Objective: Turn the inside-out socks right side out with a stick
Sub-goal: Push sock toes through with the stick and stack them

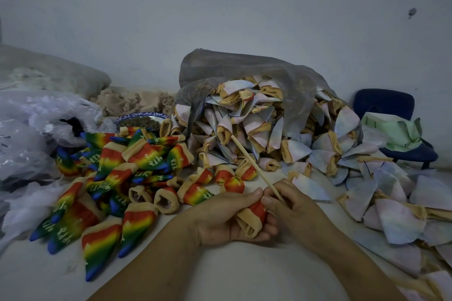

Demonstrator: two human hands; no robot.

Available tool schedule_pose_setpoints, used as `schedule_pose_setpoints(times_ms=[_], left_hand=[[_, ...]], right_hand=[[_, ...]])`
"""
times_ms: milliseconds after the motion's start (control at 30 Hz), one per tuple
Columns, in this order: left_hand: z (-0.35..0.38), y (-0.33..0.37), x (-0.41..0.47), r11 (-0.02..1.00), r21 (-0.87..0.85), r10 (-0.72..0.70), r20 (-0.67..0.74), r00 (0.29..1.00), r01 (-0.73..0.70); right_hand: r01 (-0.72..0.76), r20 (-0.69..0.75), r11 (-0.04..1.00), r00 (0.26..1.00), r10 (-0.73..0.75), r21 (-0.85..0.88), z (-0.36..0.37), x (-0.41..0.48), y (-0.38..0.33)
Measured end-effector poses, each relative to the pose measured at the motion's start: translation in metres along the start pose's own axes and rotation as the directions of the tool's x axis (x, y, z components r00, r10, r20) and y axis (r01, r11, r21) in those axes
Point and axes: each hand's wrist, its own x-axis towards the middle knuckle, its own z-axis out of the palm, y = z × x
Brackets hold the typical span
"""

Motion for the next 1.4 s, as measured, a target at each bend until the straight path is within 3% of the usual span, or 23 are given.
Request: schedule_pose_setpoints(times_ms=[133, 200, 267, 367, 500, 633, 800, 1100, 1267, 1400], left_hand=[[-0.002, -0.001, 0.003, 0.997, -0.076, 0.021, 0.007, 1.000, -0.021], [-0.003, -0.001, 0.007, 0.951, -0.295, 0.073, -0.079, 0.994, -0.093], [-0.007, 0.003, 0.011, 0.825, -0.504, 0.158, -0.227, 0.961, -0.255], [-0.015, 0.013, 0.012, 0.645, -0.584, 0.259, -0.438, 0.861, -0.492], [-0.024, 0.021, 0.008, 0.445, -0.640, 0.283, -0.564, 0.776, -0.627], [-0.029, 0.023, 0.006, 0.344, -0.630, 0.295, -0.632, 0.717, -0.696], [-0.024, 0.020, 0.008, 0.460, -0.571, 0.351, -0.587, 0.730, -0.680], [-0.020, 0.014, 0.012, 0.656, -0.311, 0.474, -0.539, 0.696, -0.688], [-0.016, 0.013, 0.013, 0.713, -0.388, 0.425, -0.424, 0.800, -0.585], [-0.014, 0.010, 0.011, 0.759, -0.385, 0.402, -0.358, 0.843, -0.526]], right_hand=[[0.038, -0.087, 0.996, 0.995, -0.045, -0.080, 0.003, 0.002, 0.001], [0.006, -0.147, 0.995, 0.989, -0.021, -0.102, 0.002, 0.001, 0.000], [-0.023, -0.159, 0.987, 0.987, -0.003, -0.162, 0.000, -0.001, 0.002], [-0.049, -0.091, 0.947, 0.996, 0.022, -0.317, 0.000, -0.004, 0.008], [-0.065, -0.013, 0.874, 0.998, 0.067, -0.482, 0.003, -0.003, 0.008], [-0.122, -0.036, 0.805, 0.992, 0.124, -0.581, -0.004, -0.002, 0.007], [-0.133, -0.083, 0.743, 0.991, 0.104, -0.656, 0.001, -0.001, 0.004], [-0.145, -0.114, 0.755, 0.989, 0.093, -0.640, 0.015, -0.002, -0.001], [-0.116, -0.122, 0.736, 0.992, 0.046, -0.667, 0.017, -0.003, -0.002], [-0.085, -0.113, 0.717, 0.994, 0.009, -0.691, 0.015, -0.003, -0.001]])
